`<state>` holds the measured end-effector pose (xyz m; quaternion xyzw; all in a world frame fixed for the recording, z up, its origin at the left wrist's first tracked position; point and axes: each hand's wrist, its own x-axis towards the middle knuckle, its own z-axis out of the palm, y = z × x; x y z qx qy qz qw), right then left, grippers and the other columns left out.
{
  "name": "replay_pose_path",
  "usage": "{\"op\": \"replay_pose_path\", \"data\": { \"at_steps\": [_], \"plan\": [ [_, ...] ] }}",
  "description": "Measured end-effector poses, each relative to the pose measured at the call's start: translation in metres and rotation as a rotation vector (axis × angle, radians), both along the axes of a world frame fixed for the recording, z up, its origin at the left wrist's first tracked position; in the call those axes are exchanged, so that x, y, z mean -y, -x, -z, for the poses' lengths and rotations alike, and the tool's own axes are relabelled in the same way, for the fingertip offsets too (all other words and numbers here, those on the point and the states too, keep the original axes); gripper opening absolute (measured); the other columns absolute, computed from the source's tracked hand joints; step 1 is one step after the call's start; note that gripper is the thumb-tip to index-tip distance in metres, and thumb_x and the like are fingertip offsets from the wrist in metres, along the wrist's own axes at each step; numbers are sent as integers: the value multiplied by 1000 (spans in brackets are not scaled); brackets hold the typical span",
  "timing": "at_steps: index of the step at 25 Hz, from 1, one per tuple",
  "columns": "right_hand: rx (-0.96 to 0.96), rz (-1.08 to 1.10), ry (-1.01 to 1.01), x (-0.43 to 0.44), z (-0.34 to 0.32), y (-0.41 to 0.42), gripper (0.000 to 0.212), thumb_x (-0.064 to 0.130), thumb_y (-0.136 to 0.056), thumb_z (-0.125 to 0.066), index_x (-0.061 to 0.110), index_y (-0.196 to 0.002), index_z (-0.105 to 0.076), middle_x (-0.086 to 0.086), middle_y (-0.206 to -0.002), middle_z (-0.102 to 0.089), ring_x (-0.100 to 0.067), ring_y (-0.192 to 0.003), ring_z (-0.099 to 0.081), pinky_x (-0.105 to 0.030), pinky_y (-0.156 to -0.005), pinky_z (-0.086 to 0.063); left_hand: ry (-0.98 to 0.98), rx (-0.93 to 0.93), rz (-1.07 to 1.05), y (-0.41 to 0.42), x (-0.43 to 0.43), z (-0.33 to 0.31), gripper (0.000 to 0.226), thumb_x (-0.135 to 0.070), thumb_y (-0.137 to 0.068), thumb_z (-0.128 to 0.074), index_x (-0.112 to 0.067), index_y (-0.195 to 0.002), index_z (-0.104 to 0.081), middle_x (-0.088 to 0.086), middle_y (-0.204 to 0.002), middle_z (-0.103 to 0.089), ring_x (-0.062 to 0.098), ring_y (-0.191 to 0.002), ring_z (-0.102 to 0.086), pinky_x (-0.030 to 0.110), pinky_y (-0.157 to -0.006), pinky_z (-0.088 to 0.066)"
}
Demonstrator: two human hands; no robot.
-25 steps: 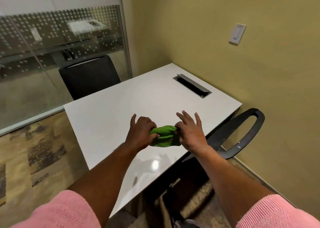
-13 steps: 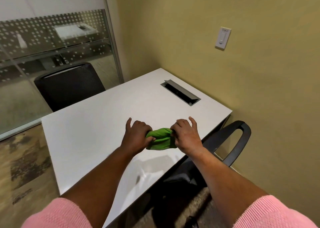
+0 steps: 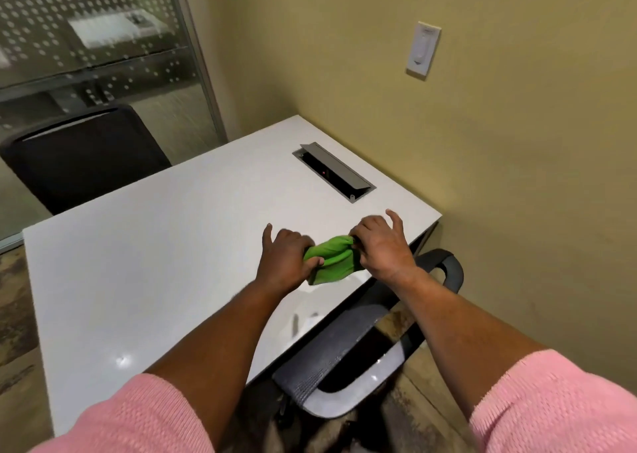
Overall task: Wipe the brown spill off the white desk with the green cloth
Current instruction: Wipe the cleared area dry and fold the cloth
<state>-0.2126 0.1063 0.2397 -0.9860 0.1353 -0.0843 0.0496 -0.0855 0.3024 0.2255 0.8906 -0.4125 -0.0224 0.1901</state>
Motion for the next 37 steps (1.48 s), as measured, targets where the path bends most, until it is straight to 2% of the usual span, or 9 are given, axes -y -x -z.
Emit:
{"op": "replay_pose_path", "data": {
  "at_steps": [7, 12, 17, 21, 25, 28, 30, 33, 37],
  "plan": [
    [-14, 28, 46, 71, 22, 2, 27, 17, -86, -67, 23, -112, -71, 1, -112, -66, -24, -123, -56, -49, -122, -6, -93, 28, 98, -2, 70, 18, 32, -58, -93, -57, -30, -103, -69, -7, -95, -67, 20, -116, -54, 55, -124, -5],
    [-52, -14, -16, 144, 63, -34, 25, 14, -84, -69, 23, -107, -73, 2, -108, -68, -25, -120, -59, -48, -121, -7, -156, -63, -5, -17, 137, 58, 28, -54, -96, -54, -31, -101, -68, -10, -87, -63, 20, -113, -56, 57, -124, -6],
    [-187, -43, -73, 234, 122, -66, 24, 14, -88, -63, 24, -109, -72, 2, -112, -66, -24, -123, -55, -46, -121, -2, -247, -165, -75, -34, 222, 112, 29, -53, -96, -54, -30, -102, -69, -4, -90, -69, 23, -111, -58, 58, -123, -8],
    [-103, -65, -92, 276, 168, -84, 18, 10, -82, -71, 18, -98, -75, -3, -101, -69, -30, -109, -64, -50, -118, -17, -274, -212, -131, -48, 266, 150, 26, -49, -97, -55, -28, -103, -70, -2, -91, -70, 26, -112, -58, 60, -122, -9],
    [-155, -65, -160, 308, 200, -116, 34, 3, -81, -63, 19, -109, -75, -3, -112, -68, -29, -117, -60, -48, -119, -15, -232, -255, -225, -69, 303, 185, 25, -44, -97, -57, -25, -104, -71, 2, -93, -71, 29, -113, -58, 59, -122, -9],
    [-165, -71, -198, 321, 215, -136, 43, 4, -83, -62, 19, -122, -73, -4, -121, -67, -27, -126, -56, -45, -120, -12, -231, -201, -272, -79, 319, 203, 22, -43, -97, -58, -26, -100, -69, 1, -93, -70, 28, -112, -58, 58, -121, -11],
    [-153, -89, -215, 323, 226, -144, 49, 4, -85, -61, 17, -131, -69, -5, -130, -66, -27, -134, -53, -47, -122, -12, -209, -139, -249, -82, 320, 216, 22, -40, -96, -58, -25, -111, -67, 1, -111, -70, 28, -121, -56, 58, -121, -12],
    [-168, -107, -210, 317, 246, -149, 61, 6, -93, -54, 17, -153, -50, -5, -157, -50, -25, -153, -36, -52, -126, -8, -236, -106, -175, -79, 318, 232, 56, -35, -99, -54, -15, -150, -45, 10, -160, -43, 32, -151, -32, 59, -125, -11],
    [-310, -89, -158, 318, 276, -145, 64, 29, -108, -35, 23, -167, -11, -2, -176, -9, -27, -162, -5, -65, -124, -1, -410, -181, -144, -74, 319, 248, 81, -60, -103, -32, -15, -164, -5, 16, -172, 3, 35, -159, 6, 59, -126, 3]
  ]
}}
